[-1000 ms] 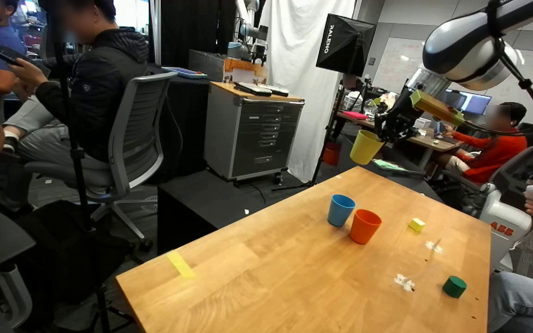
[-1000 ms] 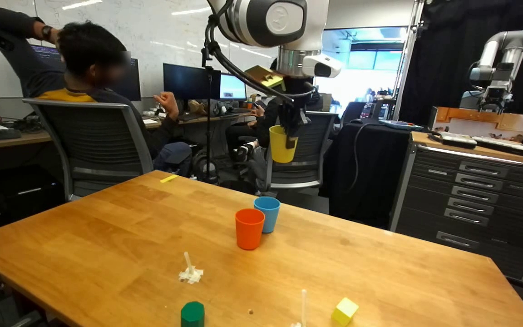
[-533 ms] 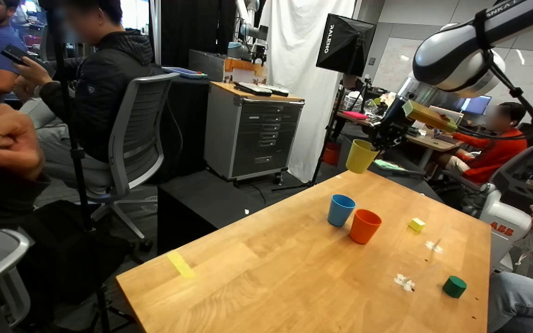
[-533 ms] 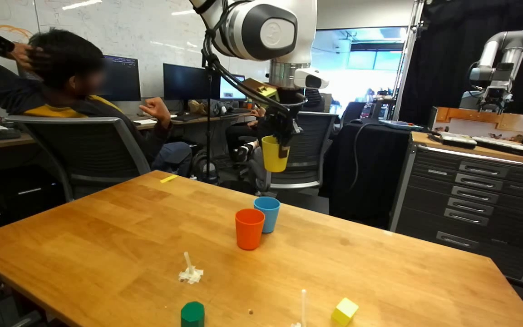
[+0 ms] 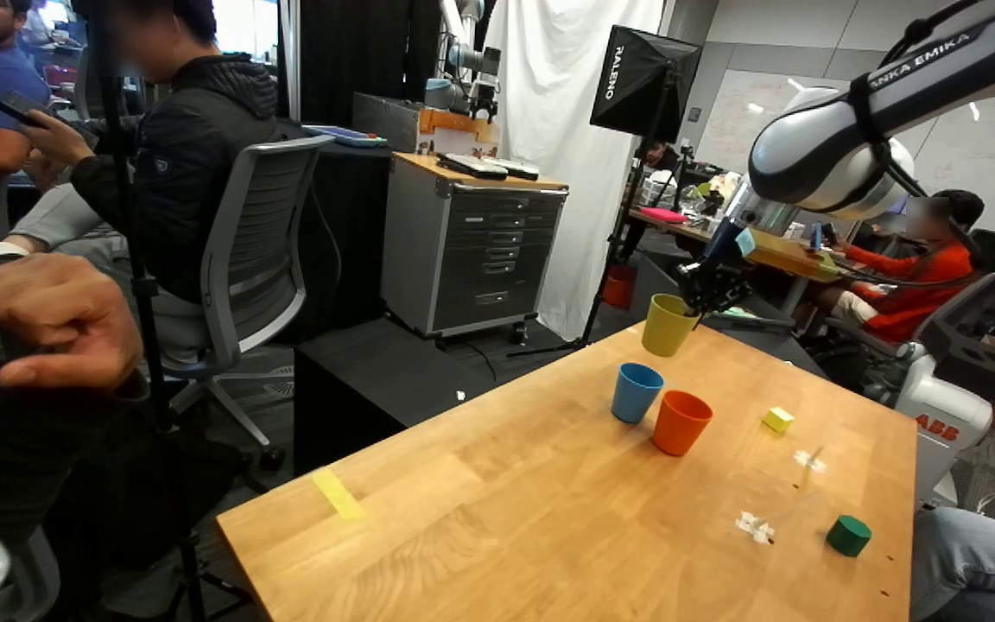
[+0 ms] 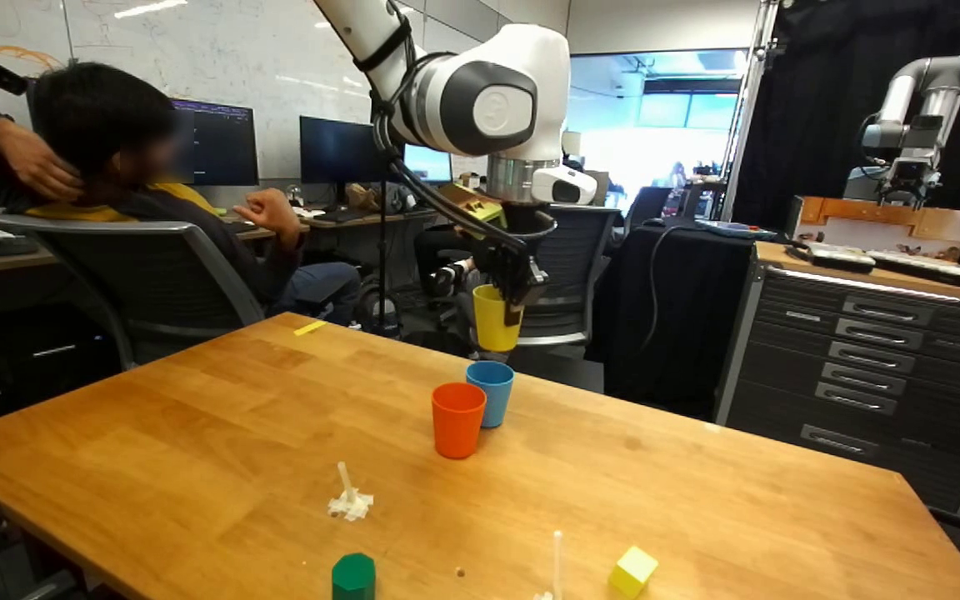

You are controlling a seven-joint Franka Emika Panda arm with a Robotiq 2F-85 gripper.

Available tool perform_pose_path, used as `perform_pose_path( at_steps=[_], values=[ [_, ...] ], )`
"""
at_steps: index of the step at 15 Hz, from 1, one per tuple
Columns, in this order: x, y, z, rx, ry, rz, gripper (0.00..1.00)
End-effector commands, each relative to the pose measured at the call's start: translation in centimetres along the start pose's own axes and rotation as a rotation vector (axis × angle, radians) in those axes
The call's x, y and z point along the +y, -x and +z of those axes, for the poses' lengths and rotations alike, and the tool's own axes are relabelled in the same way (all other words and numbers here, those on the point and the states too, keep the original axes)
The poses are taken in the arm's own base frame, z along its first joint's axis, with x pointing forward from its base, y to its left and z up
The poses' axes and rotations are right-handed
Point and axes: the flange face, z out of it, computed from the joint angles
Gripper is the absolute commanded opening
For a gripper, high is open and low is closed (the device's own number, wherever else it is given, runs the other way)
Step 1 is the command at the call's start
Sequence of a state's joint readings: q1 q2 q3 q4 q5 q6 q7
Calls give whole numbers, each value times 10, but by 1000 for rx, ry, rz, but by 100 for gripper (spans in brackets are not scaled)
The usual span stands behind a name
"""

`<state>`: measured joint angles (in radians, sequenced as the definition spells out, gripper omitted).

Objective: Put the yellow cup in the blue cup then place them both in the orange cup

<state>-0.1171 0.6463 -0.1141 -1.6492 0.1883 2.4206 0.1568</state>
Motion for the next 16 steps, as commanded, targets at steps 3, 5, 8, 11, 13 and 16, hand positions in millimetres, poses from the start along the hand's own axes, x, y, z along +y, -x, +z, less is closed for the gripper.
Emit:
perform_pose_path(
  at_steps=[3, 5, 8, 11, 13, 16],
  values=[
    [-5, 2, 24, 34, 28, -29, 6],
    [-6, 3, 32, 45, 27, -35, 6],
    [-7, 4, 41, 56, 29, -43, 5],
    [-8, 6, 48, 59, 34, -54, 6],
    [-9, 8, 52, 59, 37, -60, 6],
    [-10, 9, 56, 59, 38, -64, 5]
  ],
)
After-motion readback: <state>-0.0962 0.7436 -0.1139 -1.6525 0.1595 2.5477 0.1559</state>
